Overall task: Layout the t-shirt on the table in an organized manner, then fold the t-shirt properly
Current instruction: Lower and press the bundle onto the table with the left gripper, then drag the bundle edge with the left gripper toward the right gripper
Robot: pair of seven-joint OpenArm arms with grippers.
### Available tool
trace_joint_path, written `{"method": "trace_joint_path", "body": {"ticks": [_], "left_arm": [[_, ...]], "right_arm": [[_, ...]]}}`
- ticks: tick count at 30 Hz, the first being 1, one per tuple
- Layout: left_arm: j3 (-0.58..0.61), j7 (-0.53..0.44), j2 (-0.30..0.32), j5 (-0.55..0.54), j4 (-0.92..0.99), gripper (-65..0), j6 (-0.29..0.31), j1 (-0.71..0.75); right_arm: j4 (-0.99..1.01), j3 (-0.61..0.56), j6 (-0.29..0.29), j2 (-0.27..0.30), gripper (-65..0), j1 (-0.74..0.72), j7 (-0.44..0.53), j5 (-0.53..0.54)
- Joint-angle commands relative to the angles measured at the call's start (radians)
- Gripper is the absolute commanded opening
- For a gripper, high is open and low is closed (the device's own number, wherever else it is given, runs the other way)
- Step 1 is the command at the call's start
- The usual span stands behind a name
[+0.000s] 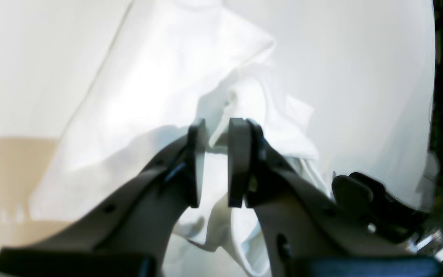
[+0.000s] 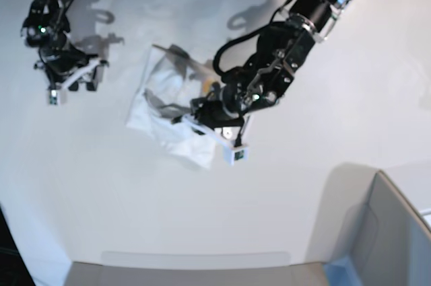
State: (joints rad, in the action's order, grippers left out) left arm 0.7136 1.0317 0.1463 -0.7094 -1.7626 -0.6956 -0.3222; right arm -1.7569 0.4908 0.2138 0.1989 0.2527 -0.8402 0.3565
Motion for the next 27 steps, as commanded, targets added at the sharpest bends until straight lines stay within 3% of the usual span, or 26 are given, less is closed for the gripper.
{"method": "trace_joint_path", "body": {"ticks": [1, 8, 13, 19, 27], "left_arm": [[0.018, -0.004, -0.015, -0.008, 0.005, -55.3, -0.003, -0.022], [0.103, -0.052, -0.084, -0.008, 0.089, -55.3, -0.003, -0.068], [0.096, -0.113, -0.078, -0.008, -0.007, -55.3, -0.003, -0.064], [0.093, -0.123, -0.075, -0.003, -0.032, -55.3, -0.003, -0.061], [-0.03, -0.112, -0.049, 0.181, -0.007, -55.3, -0.003, 0.061]], "right_arm": [[-0.021, 0.004, 0.005, 0.012, -36.0, -0.003, 0.02, 0.006], [-0.021, 0.012, 0.005, 0.024, -36.0, 0.006, 0.02, 0.003], [-0.019, 0.013, 0.005, 0.035, -36.0, 0.018, 0.025, 0.006], [-0.021, 0.013, 0.005, 0.035, -36.0, 0.018, 0.025, 0.009], [-0.021, 0.013, 0.005, 0.035, -36.0, 0.018, 0.025, 0.009]]}}
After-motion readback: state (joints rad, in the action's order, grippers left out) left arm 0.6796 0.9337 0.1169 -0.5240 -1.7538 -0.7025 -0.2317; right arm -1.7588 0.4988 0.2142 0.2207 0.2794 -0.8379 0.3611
